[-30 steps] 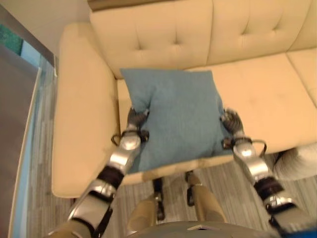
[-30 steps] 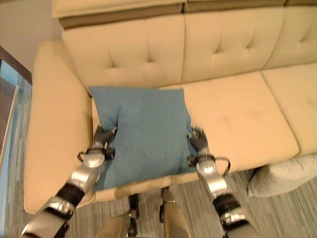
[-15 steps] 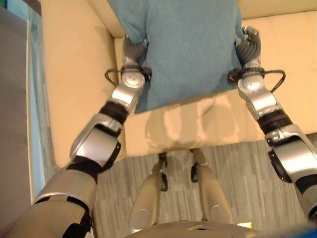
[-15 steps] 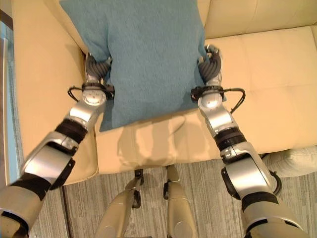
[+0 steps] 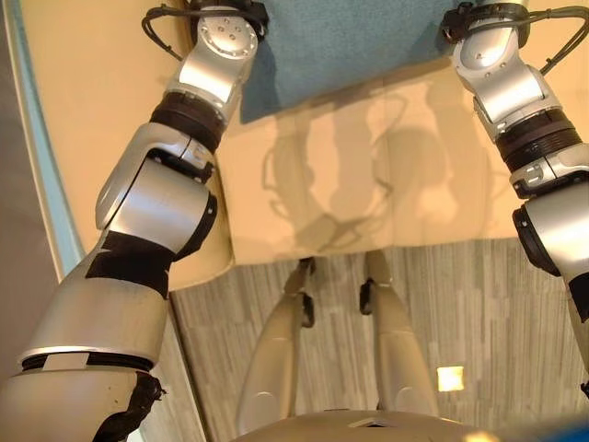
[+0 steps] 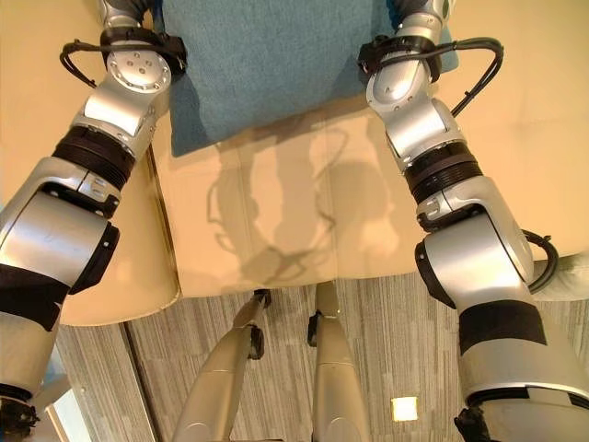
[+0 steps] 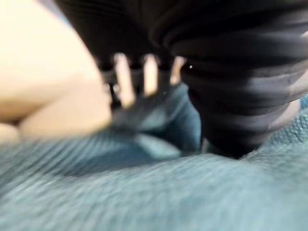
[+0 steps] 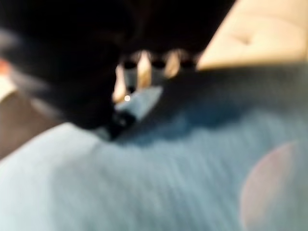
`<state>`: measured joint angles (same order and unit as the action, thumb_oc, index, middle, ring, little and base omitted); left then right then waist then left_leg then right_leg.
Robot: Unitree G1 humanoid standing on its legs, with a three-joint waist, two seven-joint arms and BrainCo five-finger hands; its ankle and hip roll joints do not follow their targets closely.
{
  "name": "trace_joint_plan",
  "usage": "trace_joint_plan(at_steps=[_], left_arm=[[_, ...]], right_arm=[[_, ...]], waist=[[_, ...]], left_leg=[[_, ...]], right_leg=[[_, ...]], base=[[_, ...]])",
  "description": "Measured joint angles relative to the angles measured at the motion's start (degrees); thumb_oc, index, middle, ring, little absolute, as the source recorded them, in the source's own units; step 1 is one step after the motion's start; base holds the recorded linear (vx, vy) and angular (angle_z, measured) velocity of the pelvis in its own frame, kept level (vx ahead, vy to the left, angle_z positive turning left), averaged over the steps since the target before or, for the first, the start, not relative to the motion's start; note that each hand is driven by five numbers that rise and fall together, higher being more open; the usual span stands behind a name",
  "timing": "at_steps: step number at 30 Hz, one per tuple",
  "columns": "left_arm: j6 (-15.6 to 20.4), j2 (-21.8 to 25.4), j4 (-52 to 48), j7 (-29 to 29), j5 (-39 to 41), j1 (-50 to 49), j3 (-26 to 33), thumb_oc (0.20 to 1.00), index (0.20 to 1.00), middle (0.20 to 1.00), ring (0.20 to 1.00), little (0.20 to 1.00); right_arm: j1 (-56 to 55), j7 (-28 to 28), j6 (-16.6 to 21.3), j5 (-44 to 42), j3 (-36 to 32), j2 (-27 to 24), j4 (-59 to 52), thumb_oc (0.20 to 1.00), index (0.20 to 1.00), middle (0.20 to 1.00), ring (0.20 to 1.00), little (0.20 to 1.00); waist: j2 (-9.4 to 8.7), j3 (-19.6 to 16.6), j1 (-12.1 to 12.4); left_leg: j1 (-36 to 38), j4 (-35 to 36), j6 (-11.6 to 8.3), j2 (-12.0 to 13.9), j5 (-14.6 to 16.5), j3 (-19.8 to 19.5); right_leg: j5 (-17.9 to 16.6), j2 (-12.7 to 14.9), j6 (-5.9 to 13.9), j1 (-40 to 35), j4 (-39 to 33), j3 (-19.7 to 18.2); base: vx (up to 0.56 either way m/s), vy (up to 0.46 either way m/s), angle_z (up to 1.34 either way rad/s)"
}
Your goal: Pick up all the scattered cushions and arrange them neatly on the sofa.
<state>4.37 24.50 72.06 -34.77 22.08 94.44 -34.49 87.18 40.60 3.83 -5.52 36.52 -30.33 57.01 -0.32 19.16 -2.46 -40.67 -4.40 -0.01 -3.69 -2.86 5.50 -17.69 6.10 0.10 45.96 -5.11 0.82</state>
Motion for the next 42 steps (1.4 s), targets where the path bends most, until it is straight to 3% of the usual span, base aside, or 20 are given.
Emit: trace_joint_plan(at_steps=[3, 4, 9, 20, 26, 34, 36, 38, 41, 42], left_arm=[[-2.11, 2.55, 3.59, 5.67, 2.17, 5.83, -2.25, 1.000, 1.000, 1.000, 1.000, 1.000], [-1.93, 6.32, 0.11, 7.71, 2.38, 8.64, -3.75, 1.000, 1.000, 1.000, 1.000, 1.000], [-1.09, 9.58, -4.04, 8.36, 3.78, 4.36, -1.99, 1.000, 1.000, 1.000, 1.000, 1.000], [-1.04, 8.85, -5.38, 8.01, 3.11, 3.22, 0.84, 1.000, 1.000, 1.000, 1.000, 1.000], [0.04, 8.87, -7.96, 8.03, 3.26, 0.23, 1.47, 1.000, 1.000, 1.000, 1.000, 1.000], [2.54, 10.49, -17.58, 5.85, 4.26, -18.40, 14.05, 1.000, 1.000, 1.000, 1.000, 1.000], [4.60, 11.11, -26.26, 4.98, 4.24, -30.85, 22.87, 1.000, 1.000, 1.000, 1.000, 1.000], [4.18, 12.06, -26.39, 4.34, 4.23, -35.17, 23.68, 1.000, 1.000, 1.000, 1.000, 1.000], [4.64, 13.62, -32.85, 3.27, 3.75, -45.95, 30.05, 1.000, 1.000, 1.000, 1.000, 1.000], [6.43, 13.30, -41.70, 3.48, 3.03, -54.02, 35.50, 1.000, 1.000, 1.000, 1.000, 1.000]], right_arm=[[4.41, -4.15, -0.95, -1.68, 4.64, -0.38, 6.07, 1.000, 1.000, 1.000, 1.000, 1.000], [4.86, -6.17, -1.27, -3.48, 4.39, -2.38, 1.34, 1.000, 1.000, 1.000, 1.000, 1.000], [-0.50, -7.09, -0.65, -3.82, 0.69, -2.09, -4.46, 1.000, 1.000, 1.000, 1.000, 1.000], [-1.61, -9.10, -0.56, -3.32, -2.91, -1.72, -5.42, 1.000, 1.000, 1.000, 1.000, 1.000], [-1.78, -12.93, -0.52, -6.74, -2.90, -1.81, -3.99, 1.000, 1.000, 1.000, 1.000, 1.000], [-11.92, -16.10, -0.42, -8.39, -5.60, -2.05, -6.72, 1.000, 1.000, 1.000, 1.000, 1.000], [-19.92, -16.74, -0.39, -8.29, -8.28, -2.42, -11.78, 1.000, 1.000, 1.000, 1.000, 1.000], [-22.81, -17.20, -0.76, -7.96, -8.78, -2.47, -11.76, 1.000, 1.000, 1.000, 1.000, 1.000], [-29.85, -17.49, -1.08, -5.98, -14.51, -5.14, -16.36, 1.000, 1.000, 1.000, 1.000, 1.000], [-36.91, -17.55, -0.39, -3.91, -19.49, -7.27, -24.74, 1.000, 1.000, 1.000, 1.000, 1.000]], waist=[[0.10, -0.05, 0.12], [0.66, 0.21, 0.50], [1.93, 0.17, 0.22], [1.93, 0.17, 0.24], [1.92, 0.17, -0.04], [1.81, 0.20, -0.13], [1.68, 0.24, -0.15], [1.61, 0.20, 0.03], [0.83, -0.06, 0.65], [0.64, 0.04, 0.51]], left_leg=[[-2.54, 1.64, -0.18, -0.21, -1.66, -0.10], [-7.41, 1.21, -0.65, -0.01, -2.84, -0.39], [-7.43, 1.35, -0.66, 0.00, -2.83, -0.49], [-8.62, -0.32, -1.04, 0.15, -3.29, -0.67], [-8.90, -2.30, -1.29, 0.19, -3.00, -1.29], [-5.76, -4.45, -1.18, 0.37, -2.02, -1.59], [-2.96, -4.01, -1.43, 0.46, -1.34, -1.62], [-1.22, -3.46, -1.44, 0.46, -1.23, -1.83], [1.31, -2.51, -1.43, 0.40, -1.08, -2.33], [3.18, -1.37, -1.41, 0.33, -1.35, -2.90]], right_leg=[[-0.79, 0.13, -0.02, 3.32, 0.00, 0.00], [-1.82, -0.02, -0.48, 7.74, 0.02, 0.15], [-2.00, -0.09, -0.36, 7.93, 0.18, -0.11], [-2.55, -0.21, -0.09, 9.06, 1.57, -0.22], [-2.50, -0.14, -0.03, 8.45, 2.35, 0.00], [-1.37, -0.19, 1.22, 4.64, 3.62, 0.13], [-0.51, -0.26, 1.52, 2.18, 3.69, 0.11], [0.06, -0.29, 1.76, 0.56, 3.70, 0.26], [0.87, -0.11, 2.02, -1.64, 3.90, 0.82], [1.15, -0.11, 1.73, -3.16, 3.85, 1.24]], base=[[0.03, 0.029, 0.09], [0.07, 0.068, 0.14], [0.03, 0.026, 0.02], [-0.01, -0.011, 0.01], [-0.04, -0.027, 0.04], [-0.01, -0.017, 0.00], [0.00, 0.000, 0.00], [0.00, -0.006, 0.02], [0.03, -0.061, 0.07], [0.04, -0.017, 0.10]])
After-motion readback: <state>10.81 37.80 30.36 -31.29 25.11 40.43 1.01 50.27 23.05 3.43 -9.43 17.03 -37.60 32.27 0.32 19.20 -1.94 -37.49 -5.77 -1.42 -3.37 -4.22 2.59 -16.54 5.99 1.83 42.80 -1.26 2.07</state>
